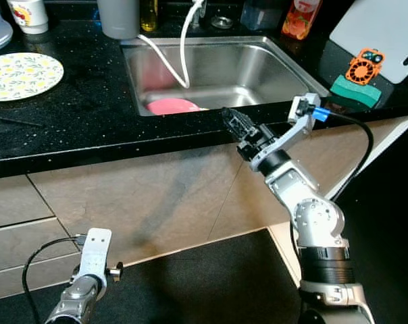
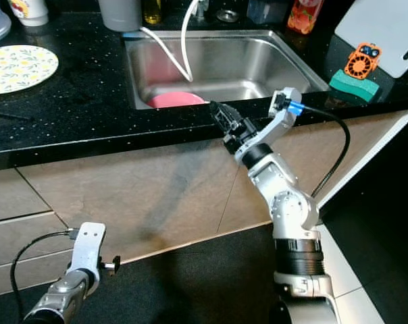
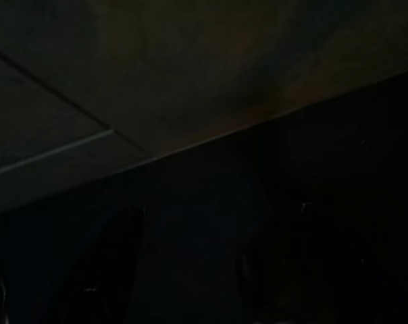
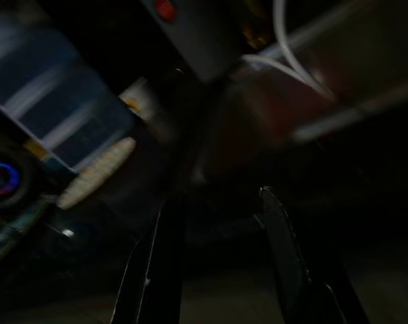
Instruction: Kitchen organization
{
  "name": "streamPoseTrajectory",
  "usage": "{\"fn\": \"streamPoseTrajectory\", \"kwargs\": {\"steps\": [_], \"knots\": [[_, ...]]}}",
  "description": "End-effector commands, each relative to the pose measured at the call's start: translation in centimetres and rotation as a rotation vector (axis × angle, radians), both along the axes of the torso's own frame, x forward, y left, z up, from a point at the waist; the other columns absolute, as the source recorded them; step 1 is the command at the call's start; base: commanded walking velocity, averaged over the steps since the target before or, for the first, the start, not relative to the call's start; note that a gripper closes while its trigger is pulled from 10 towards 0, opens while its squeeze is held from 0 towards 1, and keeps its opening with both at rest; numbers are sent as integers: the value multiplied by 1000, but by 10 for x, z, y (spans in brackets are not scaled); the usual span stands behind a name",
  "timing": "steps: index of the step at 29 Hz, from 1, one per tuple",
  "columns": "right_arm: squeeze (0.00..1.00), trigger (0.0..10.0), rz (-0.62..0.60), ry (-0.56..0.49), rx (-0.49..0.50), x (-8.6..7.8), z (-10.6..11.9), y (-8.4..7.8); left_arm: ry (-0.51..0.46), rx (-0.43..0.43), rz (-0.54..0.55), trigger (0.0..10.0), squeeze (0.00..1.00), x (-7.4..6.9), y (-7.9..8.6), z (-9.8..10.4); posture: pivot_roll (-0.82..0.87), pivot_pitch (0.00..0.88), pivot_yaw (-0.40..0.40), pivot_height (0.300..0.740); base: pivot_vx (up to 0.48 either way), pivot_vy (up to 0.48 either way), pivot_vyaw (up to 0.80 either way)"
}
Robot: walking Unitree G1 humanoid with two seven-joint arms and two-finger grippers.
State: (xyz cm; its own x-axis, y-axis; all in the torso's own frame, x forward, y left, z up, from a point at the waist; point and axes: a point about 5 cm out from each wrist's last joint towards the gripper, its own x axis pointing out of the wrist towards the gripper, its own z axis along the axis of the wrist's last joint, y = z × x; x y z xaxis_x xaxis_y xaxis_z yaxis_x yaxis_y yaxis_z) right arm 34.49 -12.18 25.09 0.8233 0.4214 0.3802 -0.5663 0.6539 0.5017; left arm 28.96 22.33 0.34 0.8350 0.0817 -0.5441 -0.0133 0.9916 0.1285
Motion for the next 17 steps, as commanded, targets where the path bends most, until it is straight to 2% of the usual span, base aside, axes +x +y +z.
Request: {"fn": "streamPoseTrajectory", "kwargs": {"steps": [1, 4, 5, 7, 9, 10, 11, 14, 15, 16, 17], "knots": [[0, 10000, -33, 9, -7, 0, -6, -6, 35, 5, -16, 10000, 0, -9, -3, -9, 3, 182, -61, 740, 0, 0, 0], [0, 10000, -77, 31, -54, -5, -26, -13, 26, 7, -18, 10000, 0, -9, -3, -9, 2, 172, -61, 740, 0, 0, 0], [0, 10000, -77, 31, -54, -5, -26, -13, 26, 7, -18, 10000, 0, -9, -3, -9, 2, 172, -61, 740, 0, 0, 0], [0, 10000, -110, 88, -80, -6, -41, -19, 14, 11, -16, 10000, 0, -10, -3, -9, 4, 164, -65, 740, 0, 0, 0], [0, 10000, -142, 153, -183, -7, -58, -23, 3, 6, -5, 10000, 0, -11, -3, -9, 5, 154, -77, 740, 0, 0, 0], [0, 10000, -142, 153, -183, -7, -58, -23, 3, 6, -5, 10000, 0, -11, -3, -9, 5, 154, -77, 740, 0, 0, 0], [0, 10000, -149, 174, -226, -8, -65, -24, -1, 5, -3, 10000, 0, -12, -3, -9, 5, 152, -80, 740, 0, 0, 0], [0, 10000, -216, 330, -420, -12, -103, -35, -16, -10, 25, 10000, 0, -14, -3, -10, 7, 139, -92, 740, 0, 0, 0], [0, 10000, -233, 393, -560, -13, -122, -38, -17, -11, 36, 10000, 0, -15, -3, -11, 5, 133, -92, 740, 0, 0, 0], [0, 10000, -233, 393, -560, -13, -122, -38, -17, -11, 36, 10000, 0, -15, -3, -11, 5, 133, -92, 740, 0, 0, 0], [0, 10000, -252, 461, -761, -16, -152, -44, -14, -9, 43, 10000, 0, -16, -4, -12, 4, 125, -89, 740, 0, 0, 0]]}}
